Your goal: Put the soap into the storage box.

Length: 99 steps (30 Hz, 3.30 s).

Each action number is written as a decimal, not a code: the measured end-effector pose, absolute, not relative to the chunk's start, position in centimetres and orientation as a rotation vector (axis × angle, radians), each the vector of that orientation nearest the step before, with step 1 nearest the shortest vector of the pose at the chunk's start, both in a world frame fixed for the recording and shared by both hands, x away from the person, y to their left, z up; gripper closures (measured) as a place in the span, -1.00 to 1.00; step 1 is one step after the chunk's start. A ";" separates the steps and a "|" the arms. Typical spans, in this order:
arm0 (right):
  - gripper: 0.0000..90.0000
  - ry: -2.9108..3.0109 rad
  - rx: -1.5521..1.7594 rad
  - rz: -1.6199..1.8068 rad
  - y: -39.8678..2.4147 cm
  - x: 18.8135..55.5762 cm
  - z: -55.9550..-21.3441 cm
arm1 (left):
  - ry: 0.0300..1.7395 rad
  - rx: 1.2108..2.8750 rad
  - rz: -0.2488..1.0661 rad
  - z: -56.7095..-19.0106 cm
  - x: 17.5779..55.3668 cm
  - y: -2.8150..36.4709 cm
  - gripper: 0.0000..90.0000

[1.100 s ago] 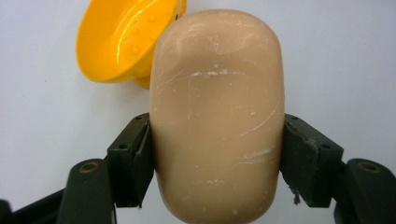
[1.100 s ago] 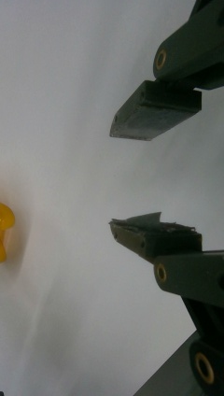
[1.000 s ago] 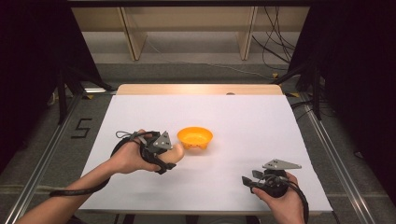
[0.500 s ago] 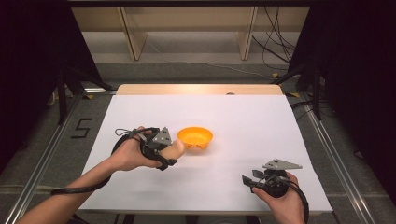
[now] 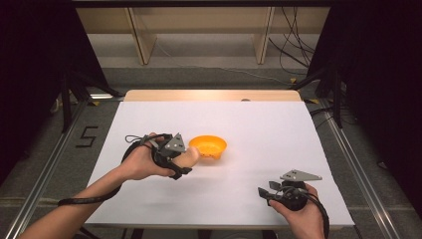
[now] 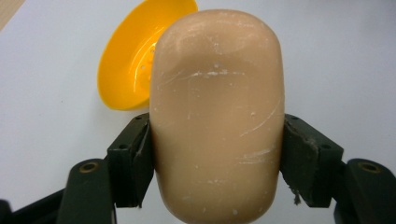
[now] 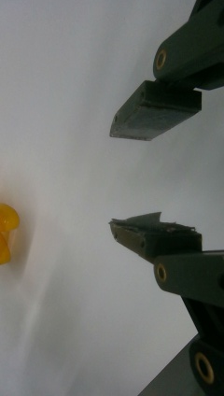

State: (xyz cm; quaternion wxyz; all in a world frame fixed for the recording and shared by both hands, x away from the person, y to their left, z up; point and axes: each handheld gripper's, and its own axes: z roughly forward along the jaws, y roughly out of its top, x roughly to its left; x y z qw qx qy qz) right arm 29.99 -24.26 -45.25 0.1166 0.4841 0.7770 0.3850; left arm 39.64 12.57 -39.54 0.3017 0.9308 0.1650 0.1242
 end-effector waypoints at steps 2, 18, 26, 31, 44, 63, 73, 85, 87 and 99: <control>0.09 2.274 1.418 1.129 -24.3 30.0 -45.2 | 0.433 2.464 0.335 -39.5 39.7 12.5 -0.28; 0.08 2.273 1.463 1.139 -24.1 29.9 -45.3 | 0.442 2.442 0.336 -38.9 40.3 12.2 -0.28; 0.08 2.273 1.461 1.138 -24.1 29.9 -45.2 | 0.438 2.433 0.346 -38.6 40.6 12.0 -0.28; 0.08 2.272 1.461 1.139 -24.1 29.9 -45.3 | 0.449 2.423 0.342 -38.5 40.9 11.9 -0.28; 0.08 2.268 1.440 1.143 -24.3 30.0 -45.3 | 0.412 2.428 0.351 -38.3 41.5 11.6 -0.28; 0.07 2.271 1.421 1.160 -24.3 30.1 -45.4 | 0.411 2.413 0.347 -38.2 42.3 11.1 -0.28; 0.07 2.269 1.428 1.151 -24.3 30.1 -45.5 | 0.393 2.414 0.362 -38.0 42.9 11.0 -0.28; 0.07 2.265 1.412 1.157 -24.4 30.1 -45.4 | 0.365 2.440 0.352 -38.1 43.7 10.7 -0.28; 0.07 2.262 1.416 1.156 -24.4 30.1 -45.4 | 0.372 2.439 0.350 -38.2 43.9 10.6 -0.28; 0.07 2.262 1.401 1.155 -24.3 30.1 -45.4 | 0.380 2.443 0.354 -38.1 44.5 10.4 -0.28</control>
